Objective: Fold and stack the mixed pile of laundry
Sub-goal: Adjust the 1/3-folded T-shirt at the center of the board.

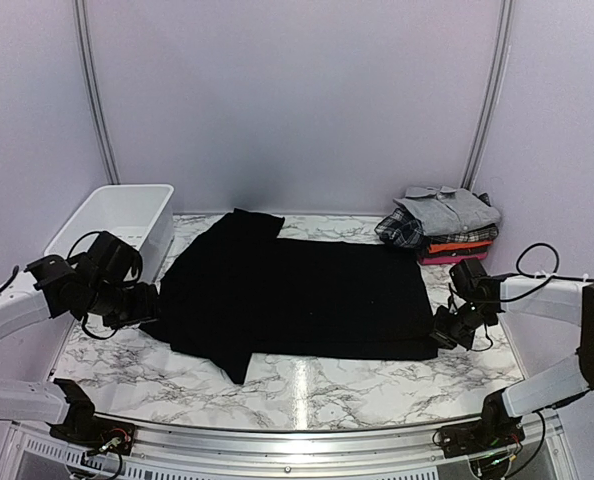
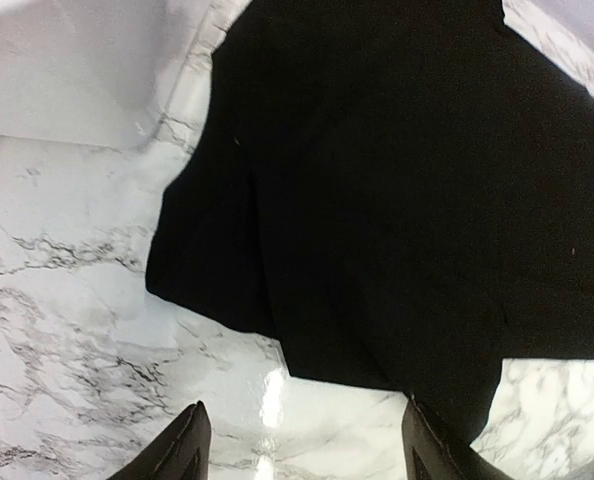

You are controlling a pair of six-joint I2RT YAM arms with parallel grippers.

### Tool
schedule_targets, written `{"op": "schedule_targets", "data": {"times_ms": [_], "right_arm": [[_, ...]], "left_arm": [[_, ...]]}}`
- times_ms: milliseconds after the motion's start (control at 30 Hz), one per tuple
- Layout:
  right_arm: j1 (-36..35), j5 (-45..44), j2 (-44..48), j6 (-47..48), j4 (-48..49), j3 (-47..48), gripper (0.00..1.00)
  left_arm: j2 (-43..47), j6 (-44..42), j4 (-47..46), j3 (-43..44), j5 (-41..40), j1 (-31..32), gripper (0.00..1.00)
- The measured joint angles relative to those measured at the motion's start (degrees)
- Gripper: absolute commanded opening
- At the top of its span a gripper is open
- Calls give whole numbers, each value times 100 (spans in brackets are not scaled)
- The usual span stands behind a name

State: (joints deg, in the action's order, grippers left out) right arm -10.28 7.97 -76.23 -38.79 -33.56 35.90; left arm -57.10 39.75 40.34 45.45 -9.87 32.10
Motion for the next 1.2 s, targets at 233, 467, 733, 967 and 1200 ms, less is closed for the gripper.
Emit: {"op": "schedule_targets", "data": {"times_ms": [233, 467, 733, 967, 1200], "right_arm": [[131, -57, 306, -15, -275, -120, 54], [98, 352, 981, 398, -415, 184, 63], [-1460, 1021, 1261, 350, 389, 601, 63], [-3143, 1290, 0, 105, 1281, 844, 66], [-4240, 1480, -1349, -7, 2234, 1589, 68]], "left_arm": [[-280, -7, -22, -247, 177, 1167, 58], [-623, 501, -459, -898, 535, 1539, 47], [-664, 903, -1178, -1519, 625, 1207, 41], [-957, 903, -2105, -1878, 796, 610, 40], [-1252, 863, -2968, -1958, 844, 509, 37]]}}
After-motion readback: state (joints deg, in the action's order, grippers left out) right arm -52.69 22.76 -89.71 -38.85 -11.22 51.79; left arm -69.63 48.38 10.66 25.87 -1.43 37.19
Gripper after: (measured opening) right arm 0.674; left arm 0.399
